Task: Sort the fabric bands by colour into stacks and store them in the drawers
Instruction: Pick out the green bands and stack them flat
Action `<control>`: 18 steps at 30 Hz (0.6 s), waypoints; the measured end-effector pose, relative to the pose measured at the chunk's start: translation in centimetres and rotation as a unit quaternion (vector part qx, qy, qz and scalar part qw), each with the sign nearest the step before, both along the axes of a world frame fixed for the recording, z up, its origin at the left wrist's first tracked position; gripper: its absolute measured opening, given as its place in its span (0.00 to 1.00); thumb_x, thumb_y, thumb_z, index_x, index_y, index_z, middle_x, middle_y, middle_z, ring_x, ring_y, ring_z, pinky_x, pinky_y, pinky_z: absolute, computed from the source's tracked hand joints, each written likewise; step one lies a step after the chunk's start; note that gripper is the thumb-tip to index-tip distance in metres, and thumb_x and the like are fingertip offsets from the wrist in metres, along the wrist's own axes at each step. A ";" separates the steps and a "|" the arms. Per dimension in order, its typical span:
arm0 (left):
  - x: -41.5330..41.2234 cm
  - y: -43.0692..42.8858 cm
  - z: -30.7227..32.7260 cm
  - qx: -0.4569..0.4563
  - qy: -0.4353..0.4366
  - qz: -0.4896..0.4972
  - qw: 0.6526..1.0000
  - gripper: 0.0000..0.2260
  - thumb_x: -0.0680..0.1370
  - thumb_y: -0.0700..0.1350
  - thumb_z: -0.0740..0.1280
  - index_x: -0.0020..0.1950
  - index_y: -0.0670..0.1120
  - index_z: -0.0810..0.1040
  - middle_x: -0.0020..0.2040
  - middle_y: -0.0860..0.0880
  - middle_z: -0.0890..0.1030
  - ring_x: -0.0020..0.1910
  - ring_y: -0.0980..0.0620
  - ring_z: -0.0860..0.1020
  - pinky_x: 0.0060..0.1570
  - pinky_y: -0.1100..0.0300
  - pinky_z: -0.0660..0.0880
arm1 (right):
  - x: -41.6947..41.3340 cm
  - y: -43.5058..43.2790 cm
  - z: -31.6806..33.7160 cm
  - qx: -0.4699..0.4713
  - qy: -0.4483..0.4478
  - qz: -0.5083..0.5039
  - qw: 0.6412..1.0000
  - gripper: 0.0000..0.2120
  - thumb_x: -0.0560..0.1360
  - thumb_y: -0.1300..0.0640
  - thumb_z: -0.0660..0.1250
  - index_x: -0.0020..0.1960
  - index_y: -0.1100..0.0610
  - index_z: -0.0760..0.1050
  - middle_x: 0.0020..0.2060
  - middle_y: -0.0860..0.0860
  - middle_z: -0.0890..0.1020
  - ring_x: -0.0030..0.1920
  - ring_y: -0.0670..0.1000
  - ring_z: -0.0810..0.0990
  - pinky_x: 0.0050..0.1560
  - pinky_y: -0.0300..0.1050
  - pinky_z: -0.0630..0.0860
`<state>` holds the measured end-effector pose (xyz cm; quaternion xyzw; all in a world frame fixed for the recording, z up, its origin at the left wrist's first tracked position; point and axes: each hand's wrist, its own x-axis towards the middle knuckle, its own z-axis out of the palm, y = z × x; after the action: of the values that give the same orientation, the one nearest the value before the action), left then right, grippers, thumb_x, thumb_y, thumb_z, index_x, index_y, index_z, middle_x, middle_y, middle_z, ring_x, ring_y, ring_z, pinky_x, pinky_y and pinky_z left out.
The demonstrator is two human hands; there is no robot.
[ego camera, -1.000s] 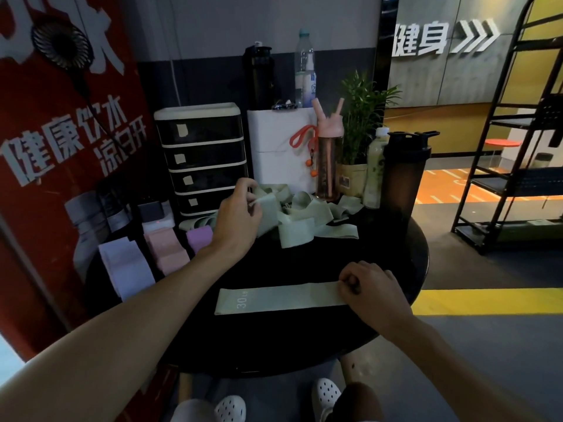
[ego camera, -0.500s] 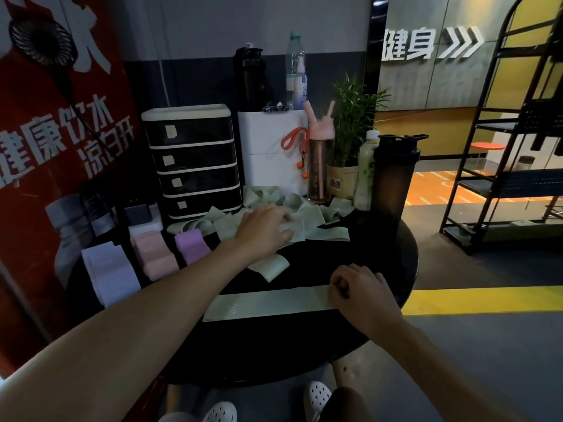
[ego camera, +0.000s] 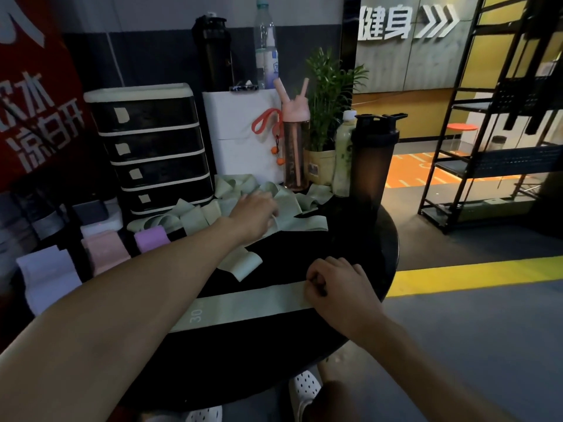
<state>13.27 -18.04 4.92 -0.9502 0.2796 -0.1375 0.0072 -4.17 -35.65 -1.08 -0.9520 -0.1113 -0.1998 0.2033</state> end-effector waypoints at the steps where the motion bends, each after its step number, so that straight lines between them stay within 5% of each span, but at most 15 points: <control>1: 0.2 0.1 0.1 -0.010 -0.010 -0.005 1.000 0.09 0.78 0.42 0.67 0.58 0.47 0.82 0.58 0.46 0.76 0.63 0.44 0.72 0.57 0.51 0.66 | 0.0 0.0 0.0 0.000 -0.001 0.000 1.000 0.06 0.77 0.48 0.61 0.52 0.46 0.73 0.45 0.42 0.74 0.50 0.46 0.72 0.54 0.44 0.66; 8: -2.2 1.1 4.4 -0.203 -0.055 -0.025 0.977 0.03 0.79 0.45 0.68 0.48 0.47 0.82 0.47 0.51 0.81 0.50 0.48 0.77 0.56 0.48 0.73 | 0.0 0.0 -0.1 -0.006 0.001 -0.005 1.000 0.05 0.77 0.48 0.61 0.51 0.46 0.73 0.43 0.42 0.74 0.50 0.46 0.72 0.53 0.43 0.65; 14: -5.8 1.9 11.7 -0.435 -0.069 -0.034 0.897 0.02 0.78 0.41 0.70 0.47 0.45 0.82 0.41 0.52 0.81 0.41 0.55 0.79 0.44 0.64 0.76 | 0.0 0.0 0.6 -0.016 0.048 -0.011 0.999 0.06 0.77 0.47 0.62 0.53 0.46 0.74 0.47 0.42 0.76 0.54 0.47 0.73 0.55 0.45 0.66; 18: -8.6 2.2 15.3 -0.539 -0.047 -0.057 0.839 0.02 0.78 0.40 0.71 0.46 0.46 0.81 0.40 0.48 0.82 0.37 0.56 0.78 0.37 0.61 0.78 | 0.5 0.1 2.8 0.075 0.127 -0.015 0.989 0.08 0.76 0.45 0.65 0.53 0.47 0.76 0.47 0.43 0.78 0.52 0.49 0.77 0.58 0.52 0.72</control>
<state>4.66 -15.87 20.19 -0.7784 0.2146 -0.3112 -0.5011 -3.62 -35.52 1.75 -0.9533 -0.0546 -0.0886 0.2836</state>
